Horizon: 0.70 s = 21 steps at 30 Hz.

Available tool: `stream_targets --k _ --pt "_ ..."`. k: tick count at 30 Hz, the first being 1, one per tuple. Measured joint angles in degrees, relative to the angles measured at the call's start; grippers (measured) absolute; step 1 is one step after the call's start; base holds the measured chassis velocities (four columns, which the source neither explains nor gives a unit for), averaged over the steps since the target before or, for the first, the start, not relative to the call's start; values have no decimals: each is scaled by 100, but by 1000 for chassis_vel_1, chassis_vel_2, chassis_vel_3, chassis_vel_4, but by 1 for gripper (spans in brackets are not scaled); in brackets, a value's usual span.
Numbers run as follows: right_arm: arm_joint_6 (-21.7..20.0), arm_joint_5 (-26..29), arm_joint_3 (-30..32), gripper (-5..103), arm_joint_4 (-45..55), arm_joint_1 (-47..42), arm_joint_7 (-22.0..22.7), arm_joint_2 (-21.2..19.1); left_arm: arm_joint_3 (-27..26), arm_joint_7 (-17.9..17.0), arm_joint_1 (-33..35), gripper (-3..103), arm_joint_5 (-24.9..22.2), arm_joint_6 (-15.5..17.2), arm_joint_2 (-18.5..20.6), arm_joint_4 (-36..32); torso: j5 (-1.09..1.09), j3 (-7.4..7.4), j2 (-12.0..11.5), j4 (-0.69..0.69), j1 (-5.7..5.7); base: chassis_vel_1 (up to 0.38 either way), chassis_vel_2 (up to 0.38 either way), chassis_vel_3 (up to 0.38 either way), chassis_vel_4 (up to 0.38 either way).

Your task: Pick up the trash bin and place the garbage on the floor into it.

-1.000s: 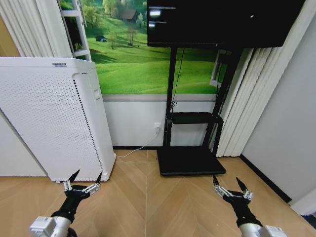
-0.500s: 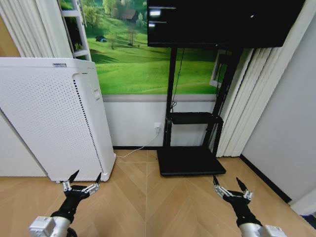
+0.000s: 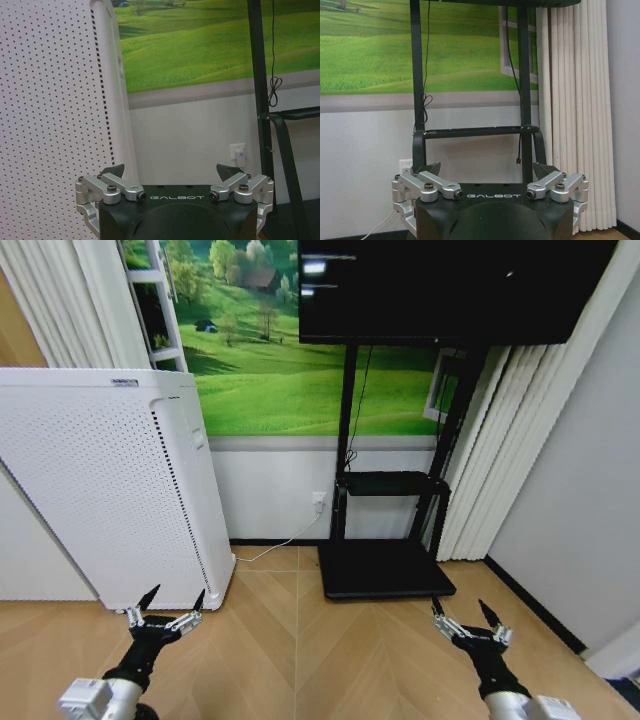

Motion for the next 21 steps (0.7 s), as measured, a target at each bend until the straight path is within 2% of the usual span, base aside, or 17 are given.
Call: stream_targets --k 21 --pt "7 3 1 100 -4 1 0 -1 -2 0 1 100 -2 1 0 1 0 344 496 0 151 0 0 0 0"
